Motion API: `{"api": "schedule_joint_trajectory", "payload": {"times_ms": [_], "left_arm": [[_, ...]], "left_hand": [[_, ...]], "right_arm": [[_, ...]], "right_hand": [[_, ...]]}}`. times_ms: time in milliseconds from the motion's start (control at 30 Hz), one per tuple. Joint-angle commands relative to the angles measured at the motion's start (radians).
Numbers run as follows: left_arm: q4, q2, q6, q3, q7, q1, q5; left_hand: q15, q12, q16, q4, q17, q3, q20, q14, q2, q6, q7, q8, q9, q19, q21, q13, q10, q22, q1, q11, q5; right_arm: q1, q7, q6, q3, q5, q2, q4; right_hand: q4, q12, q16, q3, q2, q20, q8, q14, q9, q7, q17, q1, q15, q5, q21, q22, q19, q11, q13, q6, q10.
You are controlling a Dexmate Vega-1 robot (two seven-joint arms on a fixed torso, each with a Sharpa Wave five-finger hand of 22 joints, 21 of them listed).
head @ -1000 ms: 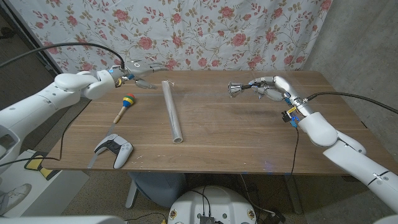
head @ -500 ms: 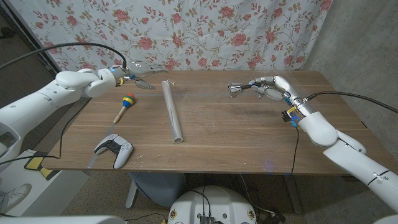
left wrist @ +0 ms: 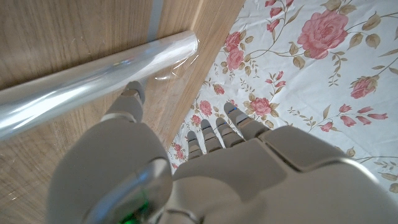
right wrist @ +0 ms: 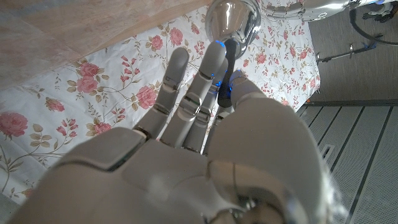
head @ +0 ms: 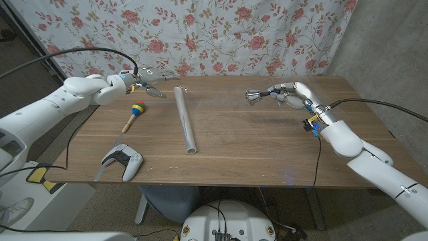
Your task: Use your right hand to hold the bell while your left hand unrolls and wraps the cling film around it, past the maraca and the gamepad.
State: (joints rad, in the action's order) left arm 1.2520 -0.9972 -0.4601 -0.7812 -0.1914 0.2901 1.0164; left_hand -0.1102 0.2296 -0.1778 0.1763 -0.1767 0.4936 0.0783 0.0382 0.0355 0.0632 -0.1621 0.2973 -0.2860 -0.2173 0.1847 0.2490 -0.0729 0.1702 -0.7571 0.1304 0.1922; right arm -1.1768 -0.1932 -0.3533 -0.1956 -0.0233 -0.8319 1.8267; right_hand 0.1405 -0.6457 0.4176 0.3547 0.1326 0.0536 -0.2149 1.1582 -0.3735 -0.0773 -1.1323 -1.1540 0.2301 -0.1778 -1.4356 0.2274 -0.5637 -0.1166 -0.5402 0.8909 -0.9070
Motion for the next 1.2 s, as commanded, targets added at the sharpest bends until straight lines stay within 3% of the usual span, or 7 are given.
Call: {"api": "schedule_joint_trajectory", "payload": {"times_ms": [33,367,1033,1133,1200], "left_arm": [[-0.015,0.014,0.016,-0.032,0.038,-0.03,0.033],[-0.046,0.027,0.012,-0.052,0.054,-0.057,0.037],[-0.104,0.061,0.031,-0.099,0.056,-0.102,0.047],[-0.115,0.07,0.052,-0.081,0.059,-0.087,-0.008],[-0.119,0.068,0.039,-0.104,0.052,-0.107,0.034]], "left_hand": [[-0.002,0.003,0.004,-0.006,-0.003,-0.008,-0.001,-0.019,0.023,0.003,0.0,0.01,-0.004,0.011,-0.002,0.002,0.011,0.001,0.005,-0.001,-0.002],[0.003,-0.001,0.005,-0.004,-0.003,0.01,-0.004,-0.036,-0.001,0.012,0.005,0.016,-0.009,0.027,-0.003,0.005,0.028,0.001,-0.028,-0.006,-0.001],[0.001,0.001,0.003,-0.006,-0.002,0.002,-0.001,-0.041,0.017,0.017,0.004,0.024,-0.012,0.038,-0.003,0.006,0.031,0.001,-0.03,-0.006,-0.006],[0.0,0.001,0.004,-0.007,-0.002,0.001,0.001,-0.044,0.018,0.022,0.003,0.024,-0.013,0.043,-0.004,0.007,0.033,0.001,-0.03,-0.005,-0.007],[0.0,0.0,0.004,-0.008,-0.001,0.0,0.0,-0.046,0.018,0.023,0.004,0.024,-0.013,0.045,-0.004,0.007,0.036,0.001,-0.03,-0.006,-0.007]], "right_arm": [[0.014,-0.001,-0.01,-0.007,-0.001,0.002,-0.02],[0.023,-0.003,-0.015,-0.01,-0.007,0.006,-0.038],[0.041,-0.005,-0.029,-0.014,-0.016,0.008,-0.07],[0.043,-0.003,-0.026,-0.016,-0.019,0.007,-0.072],[0.045,-0.004,-0.029,-0.018,-0.019,0.008,-0.076]], "right_hand": [[0.0,0.003,-0.004,0.008,0.007,0.149,0.002,0.01,-0.003,0.001,-0.002,-0.006,-0.001,-0.003,-0.01,-0.001,0.008,-0.006,-0.004,0.009,-0.005],[-0.001,0.003,-0.006,0.009,0.007,0.15,0.002,0.012,-0.003,0.0,-0.004,-0.005,-0.001,-0.003,-0.016,-0.006,0.011,-0.005,-0.006,0.01,-0.007],[0.001,0.007,-0.011,0.011,0.006,0.149,0.003,0.013,-0.003,-0.001,-0.008,-0.005,-0.001,-0.003,-0.026,-0.016,0.014,-0.004,-0.007,0.009,-0.007],[0.001,0.007,-0.012,0.012,0.006,0.15,0.003,0.014,-0.003,0.0,-0.008,-0.005,0.0,-0.003,-0.027,-0.017,0.014,-0.004,-0.008,0.01,-0.008],[0.001,0.008,-0.012,0.012,0.006,0.15,0.003,0.014,-0.003,0.0,-0.008,-0.005,-0.001,-0.003,-0.028,-0.017,0.015,-0.005,-0.007,0.01,-0.007]]}}
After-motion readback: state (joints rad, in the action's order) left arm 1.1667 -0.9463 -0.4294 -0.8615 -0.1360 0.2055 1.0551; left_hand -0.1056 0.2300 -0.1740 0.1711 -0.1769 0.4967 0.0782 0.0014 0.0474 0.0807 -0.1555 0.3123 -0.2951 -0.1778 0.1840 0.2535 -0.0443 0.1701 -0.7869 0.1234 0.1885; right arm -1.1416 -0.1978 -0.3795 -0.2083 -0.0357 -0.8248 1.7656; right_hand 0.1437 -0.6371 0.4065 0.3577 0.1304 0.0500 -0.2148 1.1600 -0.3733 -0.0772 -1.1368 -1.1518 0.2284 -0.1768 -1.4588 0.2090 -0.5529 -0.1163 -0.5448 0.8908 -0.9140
